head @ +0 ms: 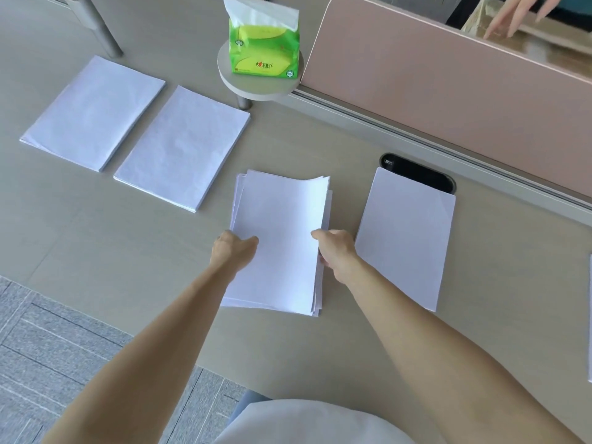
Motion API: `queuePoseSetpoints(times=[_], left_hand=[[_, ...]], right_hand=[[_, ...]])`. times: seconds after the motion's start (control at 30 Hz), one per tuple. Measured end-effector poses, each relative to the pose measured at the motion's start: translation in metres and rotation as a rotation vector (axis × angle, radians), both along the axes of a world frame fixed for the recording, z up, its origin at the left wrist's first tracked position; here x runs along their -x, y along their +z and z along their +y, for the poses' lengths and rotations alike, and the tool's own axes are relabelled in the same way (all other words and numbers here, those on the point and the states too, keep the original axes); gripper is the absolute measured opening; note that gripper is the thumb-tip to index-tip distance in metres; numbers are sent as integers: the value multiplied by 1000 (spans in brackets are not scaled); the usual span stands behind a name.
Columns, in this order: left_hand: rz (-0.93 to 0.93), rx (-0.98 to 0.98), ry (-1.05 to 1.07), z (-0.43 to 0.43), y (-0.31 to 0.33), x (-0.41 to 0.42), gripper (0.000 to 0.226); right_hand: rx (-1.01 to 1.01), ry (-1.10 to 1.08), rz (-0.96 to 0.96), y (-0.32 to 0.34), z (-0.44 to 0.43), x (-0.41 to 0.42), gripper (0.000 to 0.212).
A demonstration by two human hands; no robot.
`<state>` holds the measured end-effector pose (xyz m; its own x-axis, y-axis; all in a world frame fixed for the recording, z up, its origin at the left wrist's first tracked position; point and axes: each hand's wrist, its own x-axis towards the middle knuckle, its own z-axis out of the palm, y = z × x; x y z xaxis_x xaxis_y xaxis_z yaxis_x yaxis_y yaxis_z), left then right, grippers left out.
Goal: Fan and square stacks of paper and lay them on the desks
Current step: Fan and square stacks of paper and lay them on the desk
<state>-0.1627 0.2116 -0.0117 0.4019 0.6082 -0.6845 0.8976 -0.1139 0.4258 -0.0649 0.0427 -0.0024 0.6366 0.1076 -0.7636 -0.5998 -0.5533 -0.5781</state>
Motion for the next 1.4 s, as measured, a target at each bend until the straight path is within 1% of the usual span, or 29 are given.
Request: queuePoseSetpoints(times=[0.03,0.13,0.23,0.3,0.4,0.43,0.53,0.6,0.77,0.9,0.93,1.03,1.1,1.13,1.17,1.23,1.33,1.4], left_hand=[[-6,-4,3,0,-1,2,49],[-9,-1,5,0,-4,4,56],[-5,-7,-5,-1,-6,5,53],[-12,-9,-5,-2,-7,6,54],[-44,-6,14,-1,-8,7,64],[-58,-16,20,0,-9,8,64],[-93,-30,42,8,-12,9,54],[-99,-1,99,13,-14,10,53],[-123,43,209,20,-20,12,49],[-87,60,109,20,-25,12,31],[-73,59,99,20,-26,12,30],[7,24,110,15,-21,8,40],[81,-61,81,8,-14,4,52],[77,-103,63,3,-9,1,56],[30,-128,47,-1,-2,-1,59],[-137,-45,32,-8,10,-10,64],[-400,311,76,-16,33,-31,77],[-517,473,129,-22,53,-46,73]], right_hand=[[-16,-22,-3,-3,2,1,20],[-31,-19,1,-7,6,4,19],[-3,28,59,-8,6,5,24],[22,57,78,-9,7,4,21],[7,13,52,-10,7,4,17],[-15,-11,52,-10,6,4,17],[-115,-60,45,-14,2,1,23],[-165,-73,16,-10,-2,-5,28],[-214,-119,-90,6,-27,-29,28],[-191,-168,-145,16,-53,-39,33],[-185,-184,-147,18,-60,-39,33],[-182,-222,-134,22,-75,-34,32],[-197,-225,-118,26,-83,-29,31],[-210,-224,-115,29,-85,-26,31],[-227,-221,-119,33,-87,-25,31],[-274,-199,-138,43,-90,-23,31],[-356,-157,-191,64,-95,-21,31],[-389,-117,-245,78,-103,-19,32]])
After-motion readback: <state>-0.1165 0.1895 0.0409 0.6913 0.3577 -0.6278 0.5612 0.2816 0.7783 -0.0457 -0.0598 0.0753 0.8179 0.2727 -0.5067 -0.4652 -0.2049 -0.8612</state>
